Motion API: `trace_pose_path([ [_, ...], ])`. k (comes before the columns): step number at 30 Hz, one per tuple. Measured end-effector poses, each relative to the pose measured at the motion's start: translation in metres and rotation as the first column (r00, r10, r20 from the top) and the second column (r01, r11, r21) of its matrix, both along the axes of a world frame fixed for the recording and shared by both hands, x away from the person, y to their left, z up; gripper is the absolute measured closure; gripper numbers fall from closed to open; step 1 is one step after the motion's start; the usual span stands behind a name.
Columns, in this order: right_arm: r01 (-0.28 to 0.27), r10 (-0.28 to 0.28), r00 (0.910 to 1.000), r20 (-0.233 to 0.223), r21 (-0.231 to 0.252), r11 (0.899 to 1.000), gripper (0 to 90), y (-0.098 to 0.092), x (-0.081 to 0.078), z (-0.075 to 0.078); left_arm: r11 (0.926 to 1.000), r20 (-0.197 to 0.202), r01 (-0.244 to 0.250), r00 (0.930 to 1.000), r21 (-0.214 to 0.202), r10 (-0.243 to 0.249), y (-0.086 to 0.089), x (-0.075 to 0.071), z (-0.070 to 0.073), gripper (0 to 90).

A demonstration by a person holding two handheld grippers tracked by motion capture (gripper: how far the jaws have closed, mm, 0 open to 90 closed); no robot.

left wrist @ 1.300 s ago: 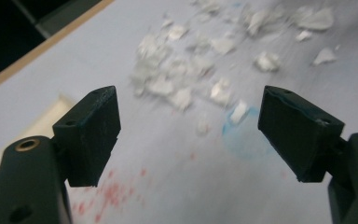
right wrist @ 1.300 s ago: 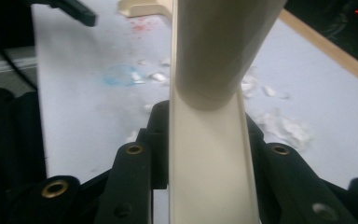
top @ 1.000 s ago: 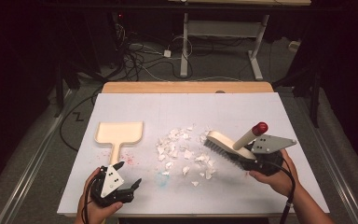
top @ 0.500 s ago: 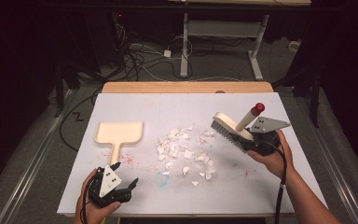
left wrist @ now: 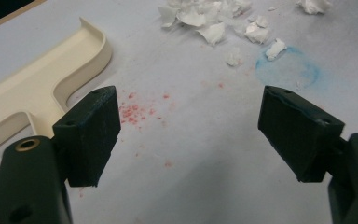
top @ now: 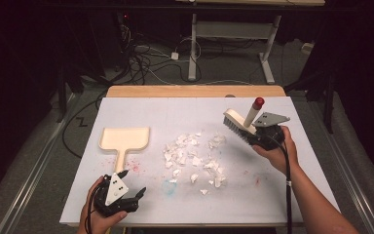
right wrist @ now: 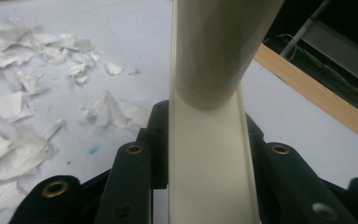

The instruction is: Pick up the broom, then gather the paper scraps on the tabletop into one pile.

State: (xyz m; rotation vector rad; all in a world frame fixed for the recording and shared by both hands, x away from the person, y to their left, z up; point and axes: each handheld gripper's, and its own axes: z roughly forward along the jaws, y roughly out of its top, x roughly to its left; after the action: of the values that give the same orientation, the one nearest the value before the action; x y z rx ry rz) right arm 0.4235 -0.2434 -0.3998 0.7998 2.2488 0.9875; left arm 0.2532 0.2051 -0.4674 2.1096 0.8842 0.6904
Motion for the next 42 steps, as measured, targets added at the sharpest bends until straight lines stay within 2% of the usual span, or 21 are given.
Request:
trace_pose_path([
  [3, 0.020, -0.020, 0.9998, -0.004, -0.001, 1.000, 67.8, 0.001, 0.008, -0.002, 1.0000, 0.009, -0.004, 1.0000, -0.007, 0.004, 0.000, 0.000, 0.002, 20.4],
  [6, 0.023, -0.023, 0.9997, 0.008, -0.039, 0.999, 67.8, 0.006, 0.021, -0.004, 1.0000, 0.013, 0.005, 0.9999, 0.000, -0.005, -0.003, 0.004, 0.002, 20.4],
  [12, 0.041, -0.041, 0.9991, -0.005, -0.055, 0.998, 67.8, 0.019, 0.042, -0.006, 0.9998, 0.005, 0.017, 0.9998, -0.009, -0.017, -0.004, 0.009, 0.002, 20.4],
  [14, 0.041, -0.041, 0.9992, 0.000, -0.075, 0.996, 67.8, 0.026, 0.048, -0.007, 0.9996, 0.004, 0.027, 0.9996, 0.001, -0.027, -0.005, 0.008, 0.002, 20.4],
  [15, 0.044, -0.044, 0.9990, 0.003, -0.090, 0.995, 67.8, 0.030, 0.051, -0.008, 0.9993, 0.017, 0.038, 0.9991, 0.001, -0.038, -0.005, 0.008, 0.003, 20.4],
  [18, 0.024, -0.025, 0.9996, -0.011, -0.109, 0.994, 67.8, 0.041, 0.060, -0.013, 0.9992, 0.023, 0.040, 0.9989, 0.007, -0.041, -0.005, 0.005, 0.004, 20.4],
  [20, 0.014, -0.018, 0.9993, -0.034, -0.119, 0.993, 67.8, 0.048, 0.065, -0.018, 0.9994, 0.010, 0.034, 0.9994, 0.000, -0.034, -0.004, 0.003, 0.004, 20.4],
  [22, 0.021, -0.025, 0.9993, -0.027, -0.147, 0.989, 67.9, 0.055, 0.069, -0.023, 0.9996, 0.008, 0.028, 0.9996, -0.007, -0.028, -0.003, 0.002, 0.003, 20.4],
  [24, 0.010, -0.015, 0.9990, -0.043, -0.133, 0.991, 67.9, 0.060, 0.073, -0.028, 0.9996, 0.010, 0.027, 0.9996, 0.005, -0.027, -0.003, 0.002, 0.003, 20.4],
  [25, 0.002, -0.006, 0.9994, -0.033, -0.135, 0.991, 67.9, 0.063, 0.074, -0.030, 0.9995, 0.023, 0.031, 0.9993, 0.009, -0.031, -0.003, 0.003, 0.003, 20.4],
  [26, 0.009, -0.014, 0.9991, -0.040, -0.126, 0.992, 67.9, 0.066, 0.073, -0.031, 0.9996, 0.008, 0.027, 0.9996, 0.003, -0.027, -0.002, 0.003, 0.003, 20.4],
  [27, -0.008, 0.003, 0.9991, -0.042, -0.124, 0.992, 67.9, 0.068, 0.073, -0.032, 0.9997, 0.005, 0.026, 0.9996, 0.000, -0.026, -0.001, 0.003, 0.003, 20.4],
  [30, -0.049, 0.041, 0.9978, -0.052, -0.146, 0.988, 67.9, 0.076, 0.069, -0.035, 0.9997, -0.003, 0.024, 0.9997, -0.003, -0.024, -0.001, 0.004, 0.001, 20.3],
  [34, -0.101, 0.093, 0.9945, -0.049, -0.183, 0.978, 67.8, 0.085, 0.061, -0.039, 0.9990, 0.007, 0.033, 0.9994, 0.030, -0.034, -0.002, 0.005, 0.001, 20.4],
  [39, -0.188, 0.182, 0.9821, -0.049, -0.207, 0.960, 67.6, 0.096, 0.046, -0.042, 0.9999, -0.005, 0.015, 0.9999, 0.004, -0.015, 0.001, 0.005, 0.001, 20.4],
  [42, -0.233, 0.227, 0.9726, -0.051, -0.194, 0.953, 67.6, 0.099, 0.035, -0.042, 0.9998, -0.007, 0.020, 0.9998, 0.005, -0.020, 0.000, 0.005, 0.001, 20.4],
])
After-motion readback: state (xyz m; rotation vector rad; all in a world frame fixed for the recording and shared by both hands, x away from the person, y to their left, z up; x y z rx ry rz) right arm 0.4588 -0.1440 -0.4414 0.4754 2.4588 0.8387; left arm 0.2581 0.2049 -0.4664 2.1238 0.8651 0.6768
